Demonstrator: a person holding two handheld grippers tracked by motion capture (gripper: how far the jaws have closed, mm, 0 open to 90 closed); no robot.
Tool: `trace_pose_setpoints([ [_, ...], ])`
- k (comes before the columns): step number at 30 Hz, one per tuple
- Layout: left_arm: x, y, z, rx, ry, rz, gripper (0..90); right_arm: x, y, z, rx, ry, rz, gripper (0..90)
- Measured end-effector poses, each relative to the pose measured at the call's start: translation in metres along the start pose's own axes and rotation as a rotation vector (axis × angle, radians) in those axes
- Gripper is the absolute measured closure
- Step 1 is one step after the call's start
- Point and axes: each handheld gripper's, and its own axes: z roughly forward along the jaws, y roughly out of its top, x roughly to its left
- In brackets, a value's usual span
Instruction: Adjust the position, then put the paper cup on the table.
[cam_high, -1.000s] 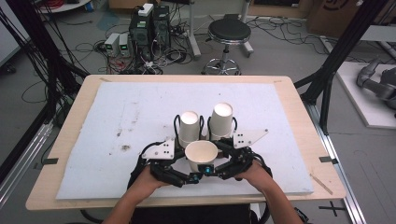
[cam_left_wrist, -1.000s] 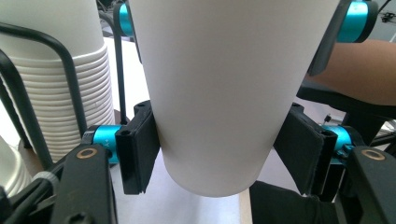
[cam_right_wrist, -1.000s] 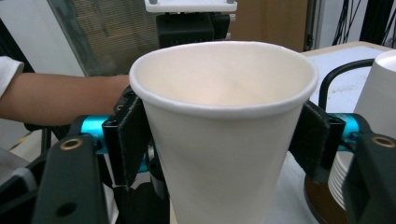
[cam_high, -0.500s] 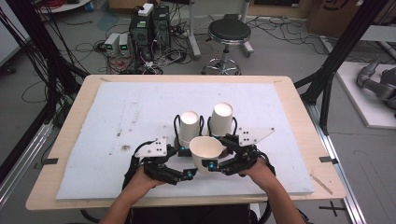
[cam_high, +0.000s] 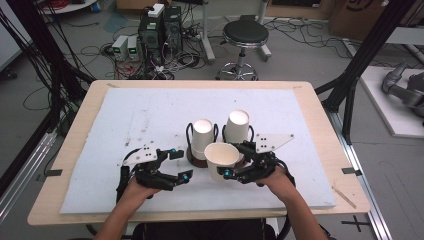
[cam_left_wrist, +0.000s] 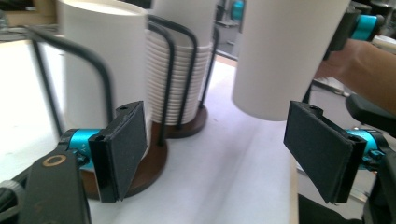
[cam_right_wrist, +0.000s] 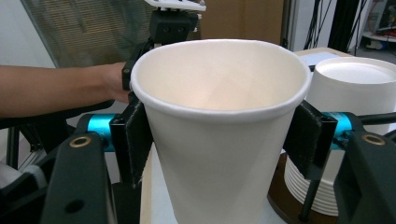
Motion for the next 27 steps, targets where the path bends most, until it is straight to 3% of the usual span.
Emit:
trace_pose_setpoints([
  [7, 0.003, -0.001, -0.012, -0.026, 0.036, -0.006, 21.4, 0.002, -0.001, -0.003, 0.004, -0.013, -0.005, 33.3],
  [17, 0.004, -0.001, -0.007, -0.017, 0.032, 0.000, 21.4, 0.004, 0.000, -0.016, -0.008, -0.045, -0.025, 33.3],
  [27, 0.024, -0.005, -0.016, -0.028, 0.092, -0.015, 21.4, -0.003, -0.003, -0.035, 0.009, -0.070, -0.034, 33.3],
])
